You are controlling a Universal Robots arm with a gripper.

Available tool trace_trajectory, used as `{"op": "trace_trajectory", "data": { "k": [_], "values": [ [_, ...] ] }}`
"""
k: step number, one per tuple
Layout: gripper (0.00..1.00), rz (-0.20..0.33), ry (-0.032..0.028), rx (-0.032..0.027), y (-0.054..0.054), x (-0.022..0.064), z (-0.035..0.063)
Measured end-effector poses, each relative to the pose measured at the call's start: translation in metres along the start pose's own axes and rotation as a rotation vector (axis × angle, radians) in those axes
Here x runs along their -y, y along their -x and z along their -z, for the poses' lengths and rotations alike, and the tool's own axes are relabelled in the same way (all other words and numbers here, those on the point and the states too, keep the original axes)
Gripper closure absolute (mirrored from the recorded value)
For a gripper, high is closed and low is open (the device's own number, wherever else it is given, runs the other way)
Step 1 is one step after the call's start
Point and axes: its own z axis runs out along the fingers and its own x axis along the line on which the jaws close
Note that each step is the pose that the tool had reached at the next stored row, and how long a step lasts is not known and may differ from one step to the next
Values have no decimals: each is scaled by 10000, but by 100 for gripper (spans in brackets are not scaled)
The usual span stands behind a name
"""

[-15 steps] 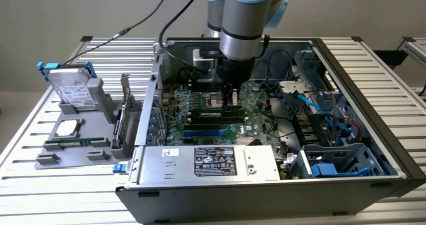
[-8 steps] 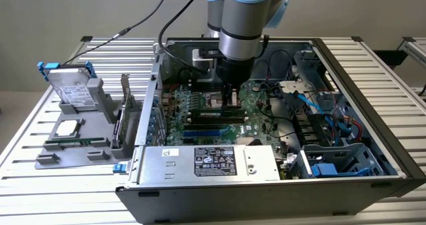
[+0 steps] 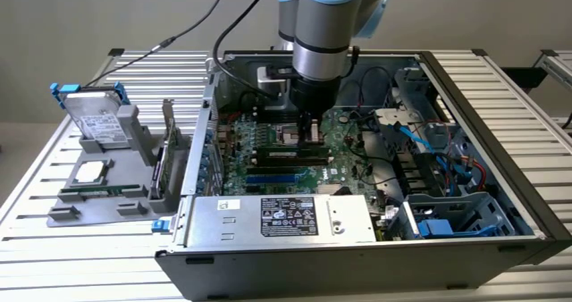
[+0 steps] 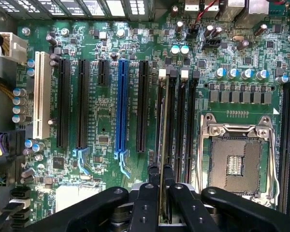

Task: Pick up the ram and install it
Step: 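Insert the ram into the slot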

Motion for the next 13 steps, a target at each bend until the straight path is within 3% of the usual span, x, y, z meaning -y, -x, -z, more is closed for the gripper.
{"op": "trace_trajectory", "data": {
  "k": [2, 9, 13],
  "values": [
    [86, 56, -59, -47, 12, -5, 0],
    [86, 104, -57, -133, 17, -32, -11],
    [86, 113, -59, -145, 24, -31, -18]
  ]
}}
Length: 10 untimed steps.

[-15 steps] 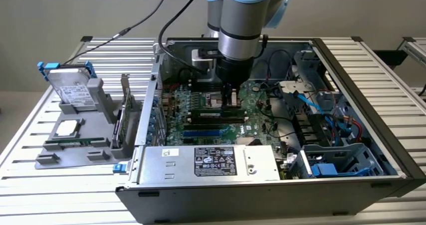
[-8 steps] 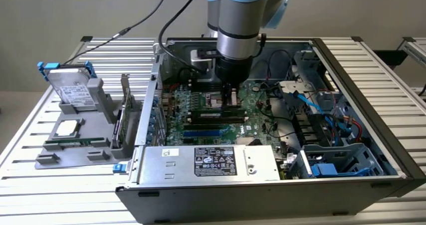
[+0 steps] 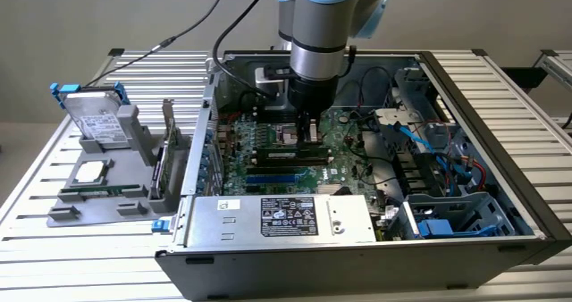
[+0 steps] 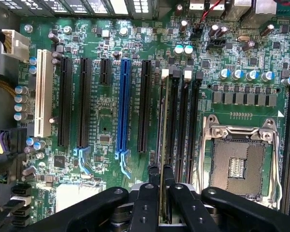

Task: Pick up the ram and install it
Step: 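Insert the ram into the slot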

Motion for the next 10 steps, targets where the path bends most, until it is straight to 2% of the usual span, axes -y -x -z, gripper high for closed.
{"op": "trace_trajectory", "data": {
  "k": [10],
  "values": [
    [86, 16, -1, -27, 11, 1, -30]
  ]
}}
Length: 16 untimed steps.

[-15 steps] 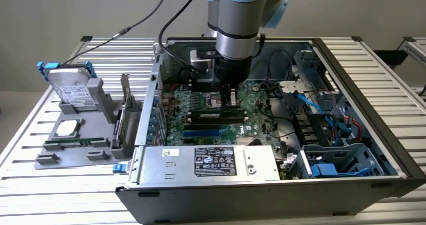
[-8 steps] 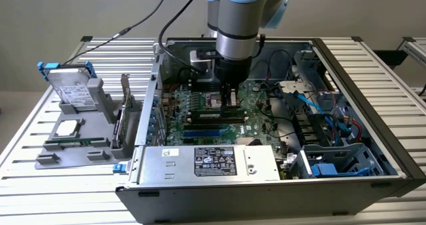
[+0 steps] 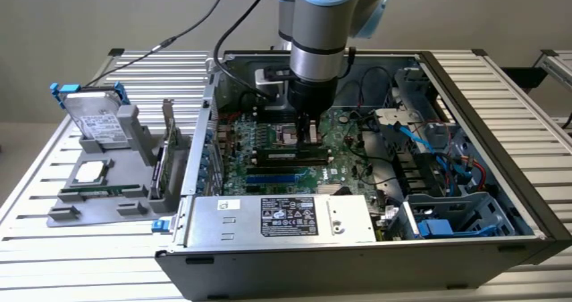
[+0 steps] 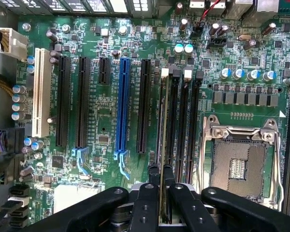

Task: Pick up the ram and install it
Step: 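Insert the ram into the slot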

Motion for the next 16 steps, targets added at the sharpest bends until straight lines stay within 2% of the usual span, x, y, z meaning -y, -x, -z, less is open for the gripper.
{"op": "trace_trajectory", "data": {
  "k": [16],
  "values": [
    [86, 1, 10, -17, 6, 1, -18]
  ]
}}
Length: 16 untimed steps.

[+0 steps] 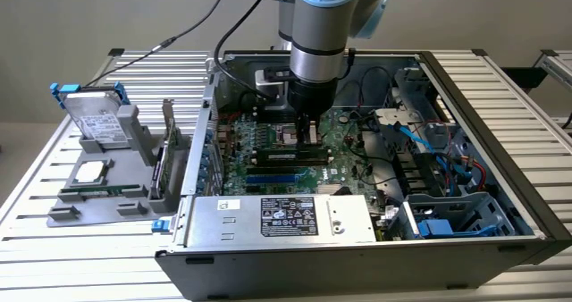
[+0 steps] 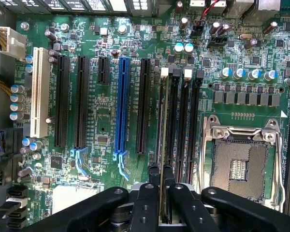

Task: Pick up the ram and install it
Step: 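Insert the ram into the slot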

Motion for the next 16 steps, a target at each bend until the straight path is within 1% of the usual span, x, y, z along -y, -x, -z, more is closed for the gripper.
{"op": "trace_trajectory", "data": {
  "k": [5, 7, 8, 10, 11, 12, 16],
  "values": [
    [85, -1, 3, -1, 0, 0, 0],
    [72, 0, 2, -1, 0, 0, 0],
    [72, 0, 2, -1, 0, 0, 0],
    [60, 0, 2, -1, 0, 0, 0],
    [60, 0, 2, -1, 0, 0, 0],
    [54, 0, 2, 0, 0, 0, 0],
    [54, 0, 2, -1, 0, 0, 0]
  ]
}}
